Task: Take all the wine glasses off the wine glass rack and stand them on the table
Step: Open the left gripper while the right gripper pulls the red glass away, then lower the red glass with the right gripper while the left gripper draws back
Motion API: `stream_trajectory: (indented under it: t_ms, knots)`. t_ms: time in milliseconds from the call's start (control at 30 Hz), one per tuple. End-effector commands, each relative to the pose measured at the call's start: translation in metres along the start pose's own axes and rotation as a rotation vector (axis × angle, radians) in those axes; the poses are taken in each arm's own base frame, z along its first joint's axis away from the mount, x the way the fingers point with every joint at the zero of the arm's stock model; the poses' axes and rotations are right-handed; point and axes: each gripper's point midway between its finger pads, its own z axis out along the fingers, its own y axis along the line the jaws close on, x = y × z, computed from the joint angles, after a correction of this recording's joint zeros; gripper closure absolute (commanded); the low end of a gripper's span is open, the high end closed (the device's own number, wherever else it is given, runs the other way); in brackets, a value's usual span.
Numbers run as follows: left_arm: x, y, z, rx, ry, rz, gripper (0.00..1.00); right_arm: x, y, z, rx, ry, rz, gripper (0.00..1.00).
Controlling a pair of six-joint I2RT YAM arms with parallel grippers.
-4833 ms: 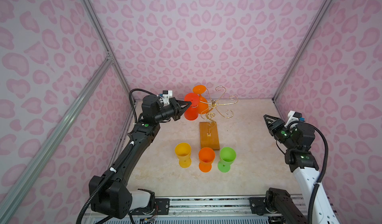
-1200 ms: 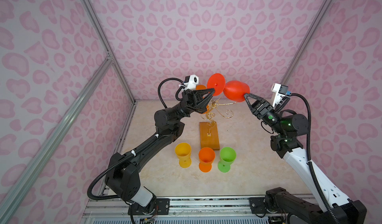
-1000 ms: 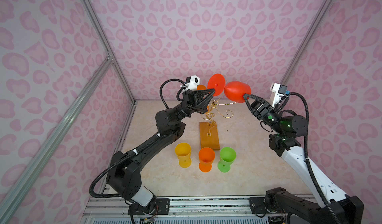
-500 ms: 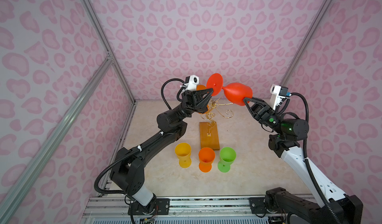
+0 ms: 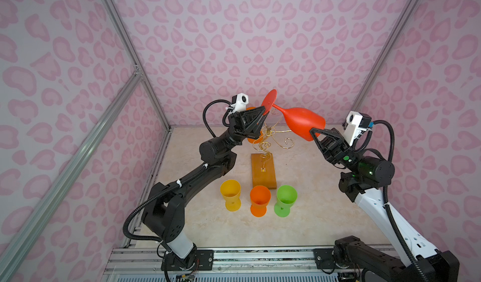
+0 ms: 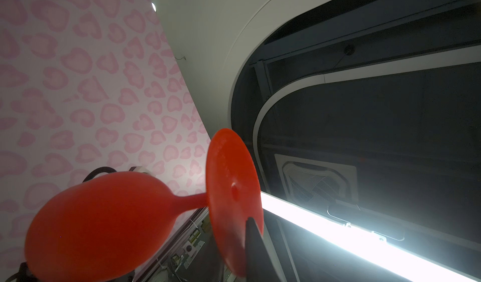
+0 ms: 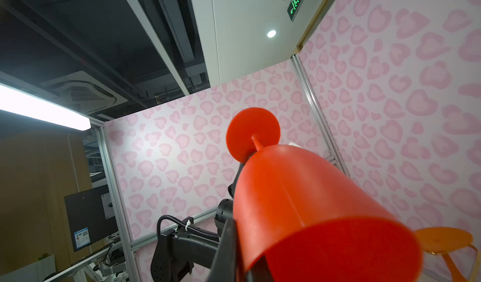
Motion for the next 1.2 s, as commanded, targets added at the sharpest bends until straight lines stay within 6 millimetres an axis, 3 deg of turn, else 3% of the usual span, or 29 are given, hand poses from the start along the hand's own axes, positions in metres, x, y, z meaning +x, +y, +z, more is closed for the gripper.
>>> stream_trajectory:
  t_ms: [0,267,433,533,767,967,1067,1167]
  knots:
    - [0.009,-0.001,0.001,0.002,0.047,-0.081,0.75,-0.002,-0.003,-0.001,0.008,-0.018,0.012,1.00]
    - [0.007,0.008,-0.002,-0.016,0.047,-0.077,0.43,-0.015,-0.006,-0.002,0.106,-0.060,-0.025,1.00]
    - [0.007,0.015,-0.006,-0.039,0.057,-0.017,0.36,-0.026,-0.028,-0.008,0.361,-0.022,-0.094,1.00]
    - [0.011,0.018,-0.007,-0.073,0.088,0.042,0.34,-0.035,-0.045,-0.029,0.632,0.040,-0.181,1.00]
    - [0.008,0.022,-0.009,-0.198,0.130,0.203,0.32,-0.048,-0.048,-0.107,1.144,0.153,-0.265,1.00]
    - [0.006,0.022,-0.017,-0.400,0.162,0.412,0.30,-0.022,-0.064,-0.165,1.433,0.349,-0.225,1.00]
    - [-0.003,0.023,-0.030,-0.568,0.140,0.520,0.29,0.010,-0.085,-0.180,1.478,0.507,-0.143,1.00]
    - [-0.010,0.010,-0.042,-0.715,0.104,0.643,0.29,0.051,-0.108,-0.188,1.461,0.623,-0.033,1.00]
